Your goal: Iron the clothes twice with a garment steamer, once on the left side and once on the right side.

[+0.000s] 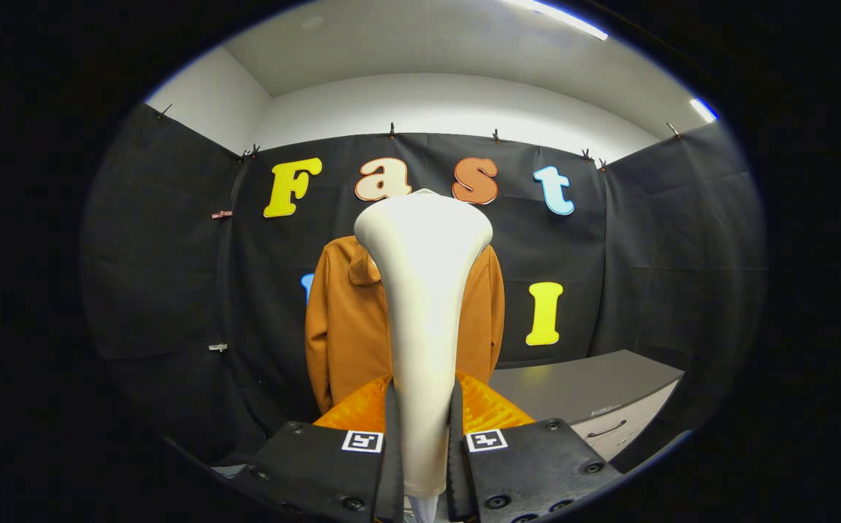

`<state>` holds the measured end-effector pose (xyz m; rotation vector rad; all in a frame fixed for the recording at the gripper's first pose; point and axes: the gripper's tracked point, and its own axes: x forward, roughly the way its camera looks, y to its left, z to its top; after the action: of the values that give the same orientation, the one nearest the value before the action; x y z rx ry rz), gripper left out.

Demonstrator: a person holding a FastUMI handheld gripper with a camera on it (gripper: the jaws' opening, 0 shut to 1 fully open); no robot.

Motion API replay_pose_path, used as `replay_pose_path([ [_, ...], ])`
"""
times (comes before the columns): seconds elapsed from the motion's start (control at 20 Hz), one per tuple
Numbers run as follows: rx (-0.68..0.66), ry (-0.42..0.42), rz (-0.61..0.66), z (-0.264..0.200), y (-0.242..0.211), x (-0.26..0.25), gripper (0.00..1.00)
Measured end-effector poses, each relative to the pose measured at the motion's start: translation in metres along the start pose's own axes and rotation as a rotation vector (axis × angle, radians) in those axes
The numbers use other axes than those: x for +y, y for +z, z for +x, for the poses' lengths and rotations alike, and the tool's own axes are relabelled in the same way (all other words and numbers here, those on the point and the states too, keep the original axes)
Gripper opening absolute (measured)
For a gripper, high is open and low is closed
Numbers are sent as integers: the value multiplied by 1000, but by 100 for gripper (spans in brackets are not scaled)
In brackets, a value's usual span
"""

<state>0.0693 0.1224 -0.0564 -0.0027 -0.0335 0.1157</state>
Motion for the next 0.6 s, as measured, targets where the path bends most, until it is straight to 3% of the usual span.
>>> replay_pose_path([
  [0.6, -10, 16, -11, -2, 2, 8, 27],
])
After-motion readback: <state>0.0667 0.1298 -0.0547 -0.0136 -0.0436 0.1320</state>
